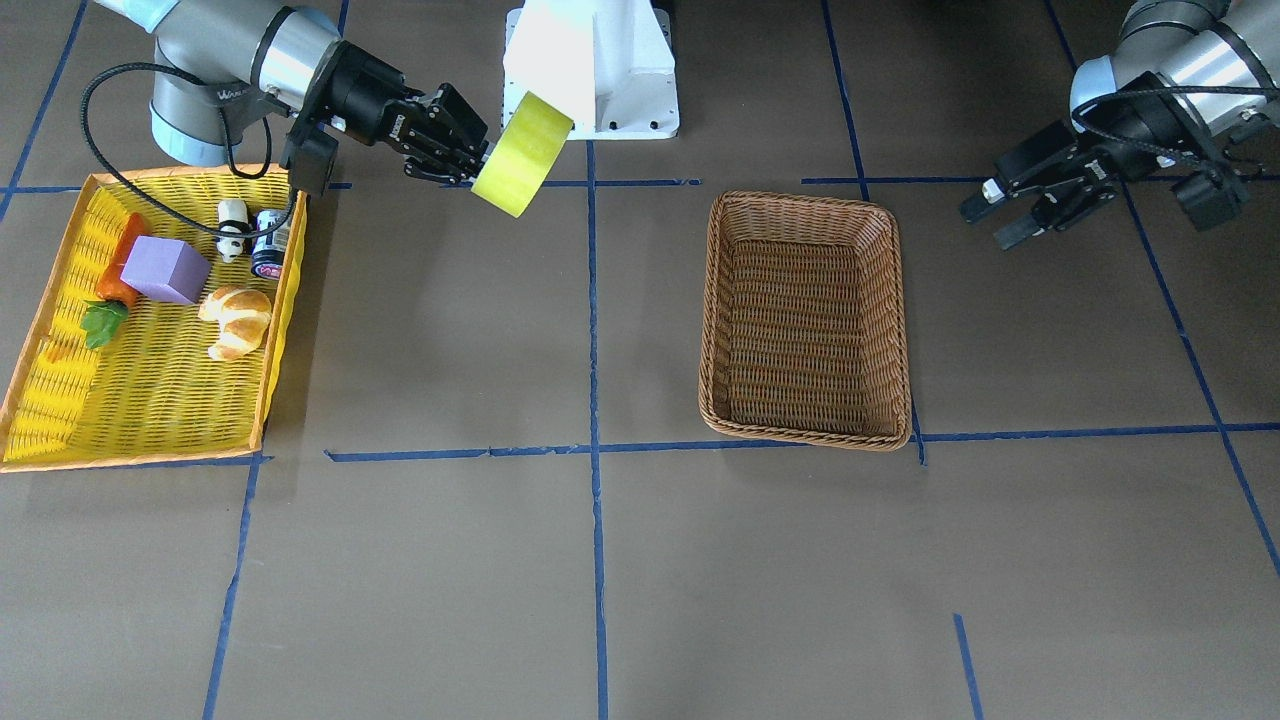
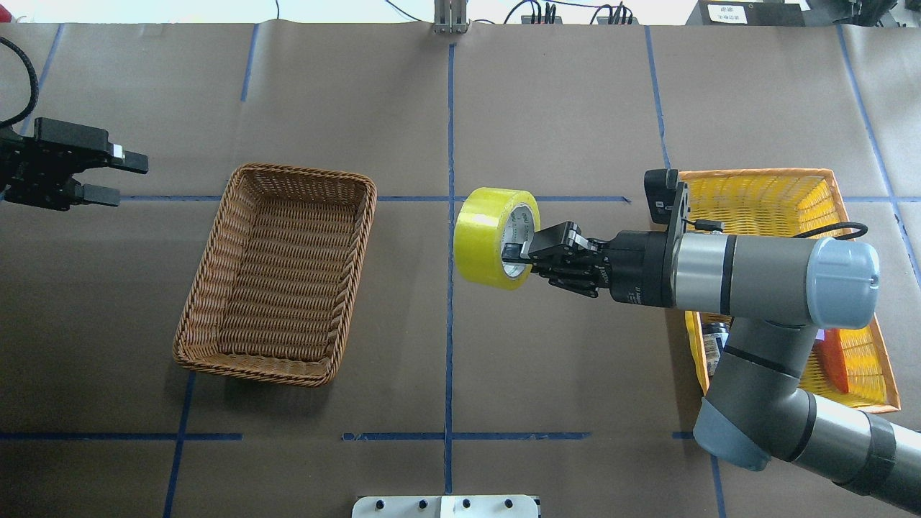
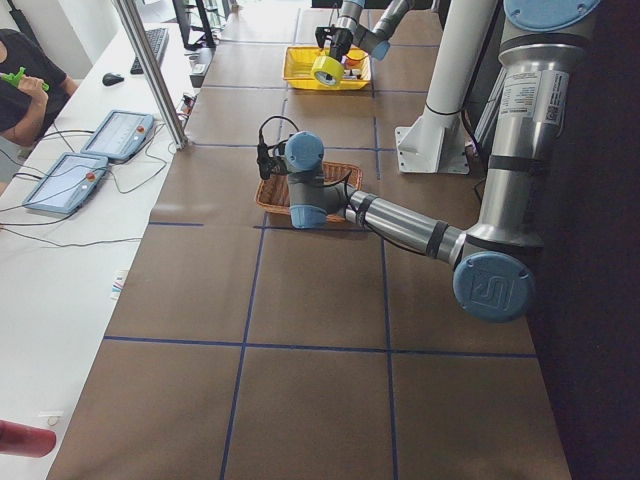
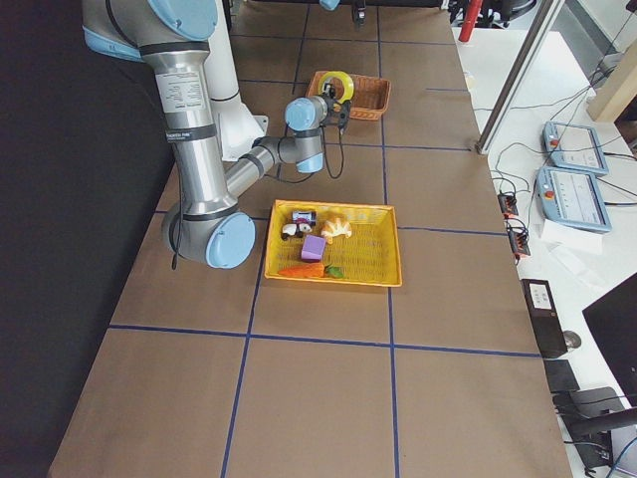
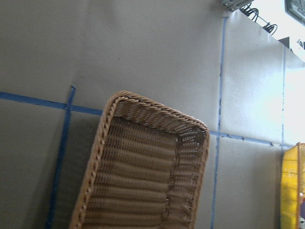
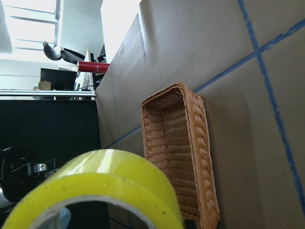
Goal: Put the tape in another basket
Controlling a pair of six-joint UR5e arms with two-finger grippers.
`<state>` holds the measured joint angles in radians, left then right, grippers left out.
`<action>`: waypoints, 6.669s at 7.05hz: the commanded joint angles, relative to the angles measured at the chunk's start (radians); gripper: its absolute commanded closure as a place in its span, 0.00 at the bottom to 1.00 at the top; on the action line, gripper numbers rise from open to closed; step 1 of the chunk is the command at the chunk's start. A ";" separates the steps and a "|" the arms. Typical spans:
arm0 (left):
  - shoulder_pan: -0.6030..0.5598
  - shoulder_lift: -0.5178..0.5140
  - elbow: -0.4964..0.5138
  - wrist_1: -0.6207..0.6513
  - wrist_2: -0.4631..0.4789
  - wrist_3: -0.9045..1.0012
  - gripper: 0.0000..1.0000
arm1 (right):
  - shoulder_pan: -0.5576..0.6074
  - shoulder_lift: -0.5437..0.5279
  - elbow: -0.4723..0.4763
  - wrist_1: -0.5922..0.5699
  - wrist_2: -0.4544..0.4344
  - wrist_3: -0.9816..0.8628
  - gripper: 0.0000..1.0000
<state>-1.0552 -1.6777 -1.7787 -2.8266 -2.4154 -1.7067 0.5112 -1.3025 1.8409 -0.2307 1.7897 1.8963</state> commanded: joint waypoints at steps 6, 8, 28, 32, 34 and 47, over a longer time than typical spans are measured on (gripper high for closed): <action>0.297 -0.148 -0.047 -0.424 0.300 -0.657 0.00 | -0.109 0.126 0.000 0.016 0.178 0.021 0.97; 0.352 -0.162 -0.068 -0.424 0.314 -0.660 0.00 | -0.111 0.144 0.001 0.016 0.201 0.021 0.97; 0.555 -0.254 -0.070 -0.421 0.483 -0.743 0.83 | -0.126 0.152 -0.015 0.024 0.184 0.021 0.00; 0.555 -0.254 -0.074 -0.424 0.479 -0.743 0.95 | -0.126 0.151 -0.015 0.025 0.184 0.020 0.00; 0.535 -0.211 -0.138 -0.419 0.454 -0.745 0.95 | -0.125 0.144 -0.015 0.025 0.186 0.020 0.00; 0.496 -0.216 -0.142 0.874 0.551 0.459 0.97 | 0.459 0.122 0.116 -1.344 0.352 -1.103 0.00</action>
<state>-0.6183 -1.8491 -1.9452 -2.0705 -1.9712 -1.3319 0.9283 -1.1627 1.9455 -1.4739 2.1529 0.9735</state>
